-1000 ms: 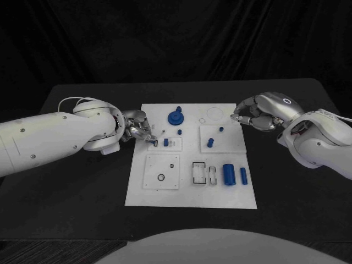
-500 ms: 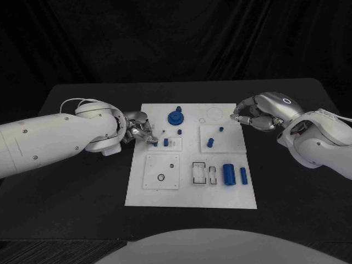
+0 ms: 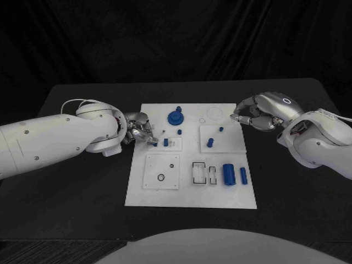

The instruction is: Assemble the parts on the task board

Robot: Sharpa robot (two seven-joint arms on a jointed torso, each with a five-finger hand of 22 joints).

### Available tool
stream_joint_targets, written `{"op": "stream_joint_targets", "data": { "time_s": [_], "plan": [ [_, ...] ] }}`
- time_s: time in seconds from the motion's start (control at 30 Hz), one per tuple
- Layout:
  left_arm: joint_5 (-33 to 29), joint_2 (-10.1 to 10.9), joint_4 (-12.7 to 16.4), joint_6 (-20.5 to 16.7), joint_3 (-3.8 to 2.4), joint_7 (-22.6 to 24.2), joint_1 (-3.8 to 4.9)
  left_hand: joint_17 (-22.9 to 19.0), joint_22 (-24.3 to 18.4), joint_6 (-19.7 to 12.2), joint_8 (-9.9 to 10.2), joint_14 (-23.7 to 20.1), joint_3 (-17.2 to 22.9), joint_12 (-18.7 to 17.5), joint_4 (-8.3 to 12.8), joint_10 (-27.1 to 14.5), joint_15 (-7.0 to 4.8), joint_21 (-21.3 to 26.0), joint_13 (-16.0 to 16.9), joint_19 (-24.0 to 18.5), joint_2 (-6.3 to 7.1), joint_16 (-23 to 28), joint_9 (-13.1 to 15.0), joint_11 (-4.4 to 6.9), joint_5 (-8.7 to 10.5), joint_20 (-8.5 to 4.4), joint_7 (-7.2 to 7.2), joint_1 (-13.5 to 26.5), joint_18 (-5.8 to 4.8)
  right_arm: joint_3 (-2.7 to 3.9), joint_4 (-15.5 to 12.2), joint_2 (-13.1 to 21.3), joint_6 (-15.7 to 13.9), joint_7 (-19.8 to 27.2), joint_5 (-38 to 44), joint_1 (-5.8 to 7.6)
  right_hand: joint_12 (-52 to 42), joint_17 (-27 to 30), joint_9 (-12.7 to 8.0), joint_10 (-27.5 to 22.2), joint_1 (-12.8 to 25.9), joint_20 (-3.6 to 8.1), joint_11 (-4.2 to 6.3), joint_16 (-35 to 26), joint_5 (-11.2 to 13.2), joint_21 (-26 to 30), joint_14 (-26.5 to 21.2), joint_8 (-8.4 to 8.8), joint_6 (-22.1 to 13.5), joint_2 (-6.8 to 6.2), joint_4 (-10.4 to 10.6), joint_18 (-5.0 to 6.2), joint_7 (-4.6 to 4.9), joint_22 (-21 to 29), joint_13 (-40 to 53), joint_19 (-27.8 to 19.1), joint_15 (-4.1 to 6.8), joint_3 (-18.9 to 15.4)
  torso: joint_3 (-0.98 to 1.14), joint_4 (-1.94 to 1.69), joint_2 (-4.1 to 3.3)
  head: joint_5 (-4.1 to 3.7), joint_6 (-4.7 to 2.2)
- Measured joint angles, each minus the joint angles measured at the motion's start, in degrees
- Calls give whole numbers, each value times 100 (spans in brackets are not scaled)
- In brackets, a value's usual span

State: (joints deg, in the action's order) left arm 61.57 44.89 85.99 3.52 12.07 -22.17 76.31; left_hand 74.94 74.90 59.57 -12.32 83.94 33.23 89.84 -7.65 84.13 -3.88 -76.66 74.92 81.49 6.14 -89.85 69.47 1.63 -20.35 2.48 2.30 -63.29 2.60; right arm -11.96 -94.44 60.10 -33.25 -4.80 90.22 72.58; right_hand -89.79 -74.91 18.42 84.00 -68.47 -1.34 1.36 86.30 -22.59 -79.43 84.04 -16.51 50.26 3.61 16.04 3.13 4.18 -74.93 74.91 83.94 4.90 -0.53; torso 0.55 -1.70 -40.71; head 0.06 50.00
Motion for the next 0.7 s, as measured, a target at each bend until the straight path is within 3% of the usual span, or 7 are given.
{"op": "stream_joint_targets", "data": {
  "time_s": [0.27,0.33,0.4,0.57,0.7],
  "plan": [
    [2,0,-5,2,-6,-1,-7,0,0,1,-13,0,0,0,0,0,0,0,0,0,-4,0,0,0,26,0,2,33,0,0,2,0,0,-4,0,0,0,0,0,0,0,0,0,0,0,0,0,0,0,0,0,0,0,0,0,0,0,0,0,2,-1,4,0],
    [2,-1,-5,3,-7,-2,-8,-1,0,13,-16,0,-68,0,-12,0,0,0,0,0,-107,0,2,0,224,0,-9,137,0,0,2,0,1,-4,0,0,0,0,0,0,-22,0,0,0,0,0,0,0,0,-22,0,1,0,1,-1,0,0,0,0,1,-1,-2,0],
    [4,-1,-15,5,-6,-9,-13,-1,0,50,-17,0,-344,0,-115,0,0,22,0,-12,-180,0,7,0,560,12,-47,262,0,0,4,-2,2,-5,0,0,0,0,1,0,-23,0,0,0,0,0,0,0,0,-23,0,0,0,1,-1,0,0,0,-1,1,-1,-4,0],
    [5,-22,-12,12,4,-15,-31,-1,0,136,23,0,-1078,0,-436,0,0,22,0,-20,-245,0,-39,0,1147,20,-55,622,0,0,4,-6,6,-7,0,0,0,0,-4,0,-71,0,0,0,-48,23,0,22,0,-4,-1,0,0,1,-1,0,0,27,-2,1,-2,3,0],
    [5,-32,-5,24,5,-15,-34,-1,0,156,23,0,-1474,0,-599,0,0,22,0,-20,-318,0,-57,0,1420,20,-35,742,0,0,4,-4,8,-9,0,0,0,0,-6,0,-107,0,0,0,-66,23,0,22,0,-31,-1,0,0,1,-1,0,0,33,-3,1,-2,6,0]
  ]
}}
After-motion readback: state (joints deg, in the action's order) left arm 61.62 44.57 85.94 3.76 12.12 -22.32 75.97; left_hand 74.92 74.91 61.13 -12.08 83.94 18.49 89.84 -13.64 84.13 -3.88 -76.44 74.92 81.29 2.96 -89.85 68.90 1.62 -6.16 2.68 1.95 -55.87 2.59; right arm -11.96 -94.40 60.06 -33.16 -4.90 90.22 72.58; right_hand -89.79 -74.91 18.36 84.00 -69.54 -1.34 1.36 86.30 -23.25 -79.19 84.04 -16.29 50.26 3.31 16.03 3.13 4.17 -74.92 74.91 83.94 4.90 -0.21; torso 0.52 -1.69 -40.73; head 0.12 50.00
